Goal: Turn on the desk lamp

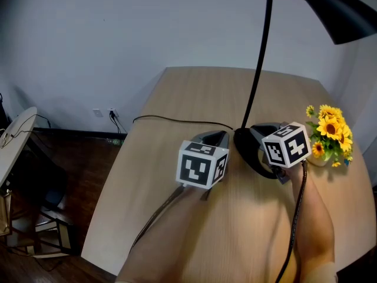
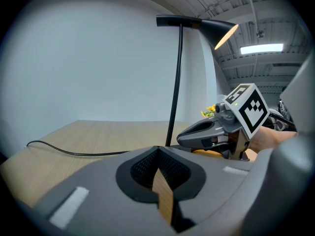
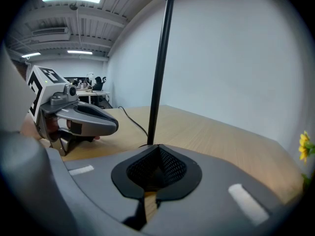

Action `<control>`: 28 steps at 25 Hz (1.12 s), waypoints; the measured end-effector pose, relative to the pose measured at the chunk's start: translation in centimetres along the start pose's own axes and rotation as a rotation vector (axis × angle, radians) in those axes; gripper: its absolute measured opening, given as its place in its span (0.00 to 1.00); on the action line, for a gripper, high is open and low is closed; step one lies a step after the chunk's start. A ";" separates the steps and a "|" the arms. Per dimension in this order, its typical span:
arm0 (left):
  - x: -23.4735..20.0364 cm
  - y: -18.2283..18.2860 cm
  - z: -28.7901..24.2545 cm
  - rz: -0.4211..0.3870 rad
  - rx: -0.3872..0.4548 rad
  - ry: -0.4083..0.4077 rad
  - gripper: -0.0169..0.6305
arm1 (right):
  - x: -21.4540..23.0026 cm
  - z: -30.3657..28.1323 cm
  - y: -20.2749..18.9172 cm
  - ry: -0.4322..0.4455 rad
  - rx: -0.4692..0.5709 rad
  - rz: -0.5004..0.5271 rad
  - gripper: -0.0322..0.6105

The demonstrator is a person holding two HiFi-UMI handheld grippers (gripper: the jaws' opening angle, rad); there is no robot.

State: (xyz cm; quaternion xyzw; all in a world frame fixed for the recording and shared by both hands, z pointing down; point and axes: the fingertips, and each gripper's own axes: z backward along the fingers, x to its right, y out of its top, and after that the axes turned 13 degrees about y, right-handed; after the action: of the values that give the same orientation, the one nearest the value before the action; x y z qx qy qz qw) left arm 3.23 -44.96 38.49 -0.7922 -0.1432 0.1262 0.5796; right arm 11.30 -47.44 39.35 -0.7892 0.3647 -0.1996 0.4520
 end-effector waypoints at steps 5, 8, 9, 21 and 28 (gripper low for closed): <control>-0.2 0.0 -0.1 -0.002 0.012 0.010 0.03 | -0.6 1.6 0.5 -0.055 0.058 -0.011 0.05; -0.2 0.0 0.1 -0.003 0.021 0.009 0.03 | -1.6 3.1 0.6 -0.088 0.105 -0.030 0.05; -0.2 0.1 0.1 -0.003 0.027 0.008 0.03 | -1.9 3.7 0.5 -0.100 0.118 -0.034 0.05; 0.5 -1.0 1.8 -0.024 -0.001 0.068 0.03 | -5.7 9.7 -1.9 -0.158 0.233 -0.097 0.05; 3.1 -2.2 7.6 -0.018 0.047 0.030 0.03 | -10.4 12.5 -3.0 -0.144 0.254 -0.060 0.05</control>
State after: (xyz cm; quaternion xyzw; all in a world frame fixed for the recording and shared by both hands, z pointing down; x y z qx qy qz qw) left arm 3.18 -36.45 38.21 -0.7788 -0.1384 0.1123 0.6014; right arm 13.75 -31.50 35.65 -0.7485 0.2793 -0.2004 0.5671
